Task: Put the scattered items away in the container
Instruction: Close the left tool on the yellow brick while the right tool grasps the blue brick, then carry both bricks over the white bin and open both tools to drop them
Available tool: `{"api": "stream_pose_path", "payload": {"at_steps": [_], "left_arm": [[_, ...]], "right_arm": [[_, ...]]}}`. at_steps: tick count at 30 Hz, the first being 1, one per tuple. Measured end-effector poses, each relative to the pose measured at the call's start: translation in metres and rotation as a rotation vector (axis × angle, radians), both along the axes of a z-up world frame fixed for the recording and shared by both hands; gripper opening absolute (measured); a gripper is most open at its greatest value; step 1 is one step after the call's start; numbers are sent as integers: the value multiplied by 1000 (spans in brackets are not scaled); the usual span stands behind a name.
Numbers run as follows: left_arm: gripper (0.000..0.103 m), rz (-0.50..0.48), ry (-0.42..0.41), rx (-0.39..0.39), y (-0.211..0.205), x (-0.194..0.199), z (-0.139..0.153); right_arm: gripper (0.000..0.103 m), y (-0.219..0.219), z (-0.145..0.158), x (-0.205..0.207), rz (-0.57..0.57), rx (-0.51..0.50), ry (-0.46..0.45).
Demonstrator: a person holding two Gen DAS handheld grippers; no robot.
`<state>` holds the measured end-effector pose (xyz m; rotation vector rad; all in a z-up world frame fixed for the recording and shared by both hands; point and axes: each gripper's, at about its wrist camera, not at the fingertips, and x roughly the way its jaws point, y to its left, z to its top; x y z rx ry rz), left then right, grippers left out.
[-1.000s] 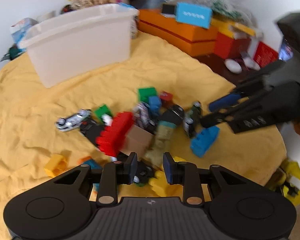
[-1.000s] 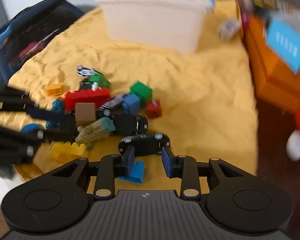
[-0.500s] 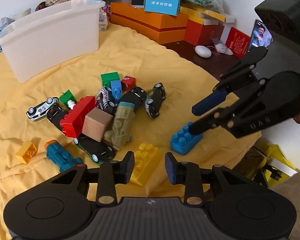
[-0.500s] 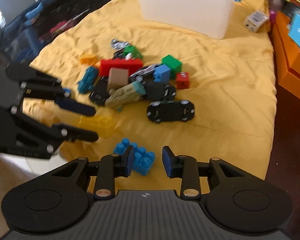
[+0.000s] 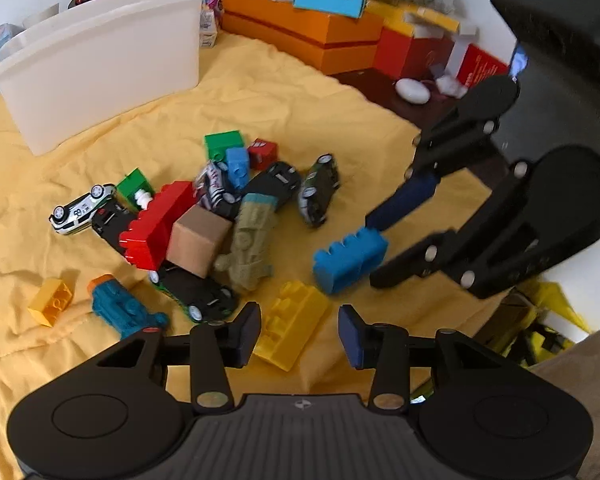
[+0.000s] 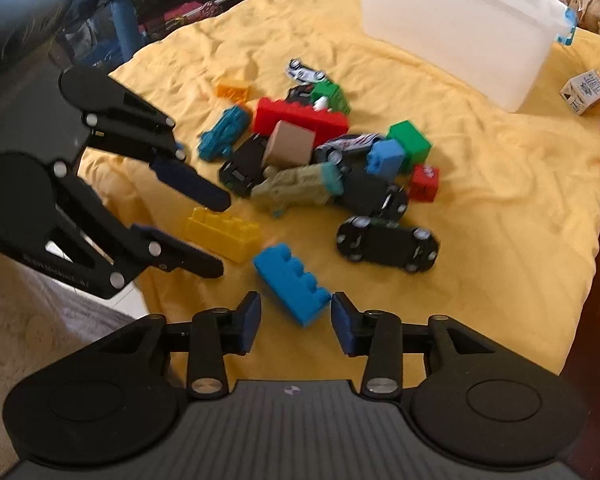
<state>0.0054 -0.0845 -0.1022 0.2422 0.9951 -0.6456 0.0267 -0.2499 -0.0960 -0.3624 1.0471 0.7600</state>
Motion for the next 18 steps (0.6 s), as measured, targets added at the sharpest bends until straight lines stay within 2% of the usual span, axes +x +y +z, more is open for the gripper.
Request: {"api": "stream_pose_path", "payload": {"at_steps": [3, 4, 5, 7, 13, 18], "left_arm": [[46, 14, 17, 12, 0, 8, -9], [43, 26, 24, 30, -1, 10, -14], [34, 29, 6, 30, -1, 9, -14], [25, 13, -4, 33, -2, 7, -11], [25, 38, -36, 11, 4, 16, 23], [25, 105, -118, -11, 9, 44, 62]], "right_arm": [[44, 2, -5, 5, 5, 12, -6], [41, 4, -9, 6, 9, 10, -3], [35, 6, -13, 7, 10, 2, -2], [33, 5, -16, 6, -1, -4, -7], [28, -15, 10, 8, -67, 70, -43], [26, -22, 40, 29, -91, 100, -131]]}}
